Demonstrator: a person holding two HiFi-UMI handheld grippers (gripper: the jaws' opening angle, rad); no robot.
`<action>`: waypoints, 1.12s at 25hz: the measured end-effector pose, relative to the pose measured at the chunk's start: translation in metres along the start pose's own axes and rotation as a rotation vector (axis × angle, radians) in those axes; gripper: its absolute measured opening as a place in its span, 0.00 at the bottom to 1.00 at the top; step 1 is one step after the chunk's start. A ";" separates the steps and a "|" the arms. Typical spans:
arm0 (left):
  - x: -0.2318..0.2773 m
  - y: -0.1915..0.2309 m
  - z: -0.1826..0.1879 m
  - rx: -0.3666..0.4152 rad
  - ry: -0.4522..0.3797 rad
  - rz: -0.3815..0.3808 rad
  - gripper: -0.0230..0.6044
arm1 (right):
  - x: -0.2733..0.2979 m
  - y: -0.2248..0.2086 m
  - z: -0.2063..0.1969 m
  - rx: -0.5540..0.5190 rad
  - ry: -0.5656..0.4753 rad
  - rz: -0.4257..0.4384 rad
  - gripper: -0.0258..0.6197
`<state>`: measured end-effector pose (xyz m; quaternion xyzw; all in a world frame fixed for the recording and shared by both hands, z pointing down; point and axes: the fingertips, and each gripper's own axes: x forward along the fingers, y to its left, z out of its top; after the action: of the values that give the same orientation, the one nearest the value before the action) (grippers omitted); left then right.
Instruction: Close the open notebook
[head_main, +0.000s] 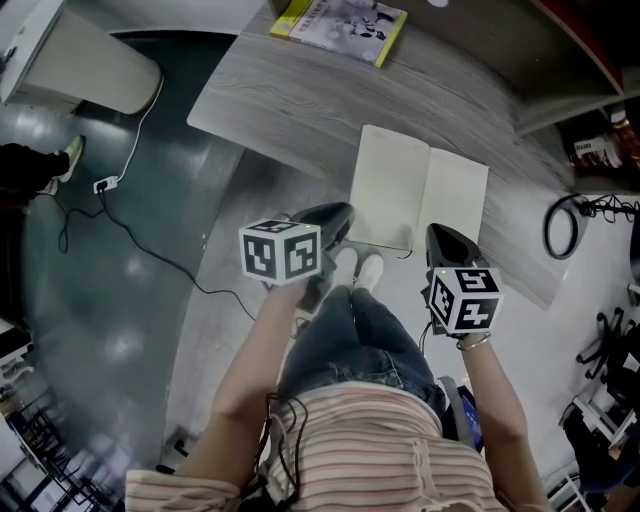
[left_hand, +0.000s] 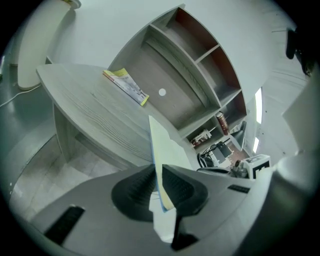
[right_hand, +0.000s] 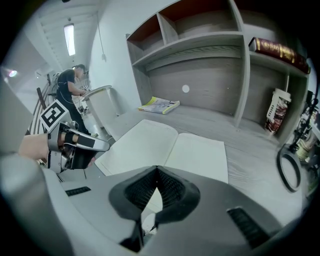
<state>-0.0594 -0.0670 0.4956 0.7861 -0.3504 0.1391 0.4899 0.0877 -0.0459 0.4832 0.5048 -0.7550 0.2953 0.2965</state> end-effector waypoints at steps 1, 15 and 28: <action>-0.001 -0.003 0.001 0.005 0.001 -0.004 0.11 | 0.000 0.000 -0.001 0.000 0.000 -0.001 0.05; -0.006 -0.032 0.008 0.085 0.021 -0.026 0.11 | -0.012 -0.004 0.004 0.007 -0.031 -0.018 0.05; -0.003 -0.066 0.019 0.178 0.023 -0.052 0.07 | -0.021 -0.014 -0.004 0.023 -0.037 -0.043 0.05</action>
<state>-0.0186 -0.0640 0.4406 0.8336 -0.3107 0.1659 0.4255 0.1082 -0.0356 0.4724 0.5297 -0.7459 0.2880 0.2831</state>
